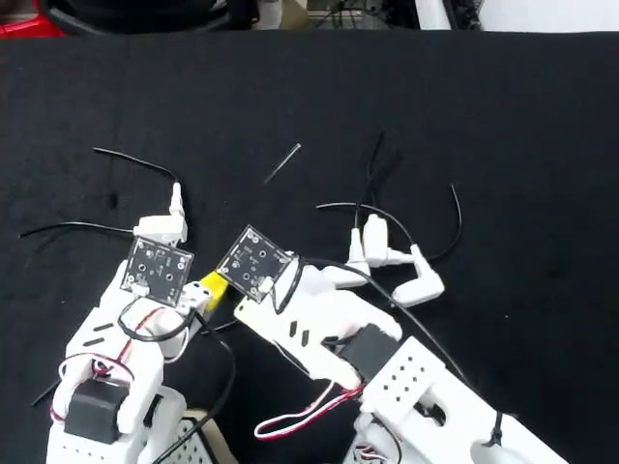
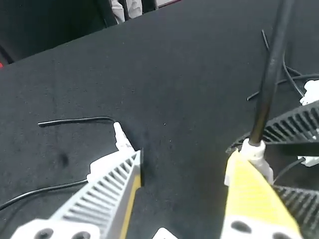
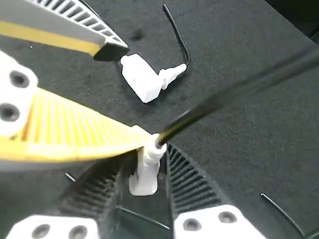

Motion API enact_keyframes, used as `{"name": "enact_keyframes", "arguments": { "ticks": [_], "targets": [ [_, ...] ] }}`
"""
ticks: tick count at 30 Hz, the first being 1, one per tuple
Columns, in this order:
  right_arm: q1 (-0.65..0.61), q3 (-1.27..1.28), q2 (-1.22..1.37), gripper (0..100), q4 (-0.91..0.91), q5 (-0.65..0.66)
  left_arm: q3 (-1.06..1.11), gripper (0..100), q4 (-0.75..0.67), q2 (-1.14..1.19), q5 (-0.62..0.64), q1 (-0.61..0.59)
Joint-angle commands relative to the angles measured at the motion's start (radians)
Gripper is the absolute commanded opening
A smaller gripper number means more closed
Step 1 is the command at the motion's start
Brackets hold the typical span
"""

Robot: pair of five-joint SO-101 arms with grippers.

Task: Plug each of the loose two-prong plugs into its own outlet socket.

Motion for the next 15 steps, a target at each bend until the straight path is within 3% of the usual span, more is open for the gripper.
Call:
{"name": "enact_keyframes", "arguments": {
  "ticks": [1,5,9,12,15],
  "targets": [
    [-0.021,-0.036,0.012,1.1,0.023,-0.012,-0.122,29,-0.006,-0.008,0.005,-0.024],
    [0.003,-0.131,0.012,1.1,0.17,-0.087,-0.168,29,0.1,-0.008,-0.029,-0.205],
    [0.153,-0.262,0.005,1.1,0.359,-0.092,-0.176,29,0.219,-0.008,-0.13,-0.369],
    [0.27,-0.332,0.005,1.1,0.497,-0.092,-0.11,29,0.273,0.002,-0.278,-0.426],
    [0.345,-0.341,0.005,1.1,0.554,-0.094,0.035,29,0.233,0.02,-0.399,-0.432]
  ]
}}
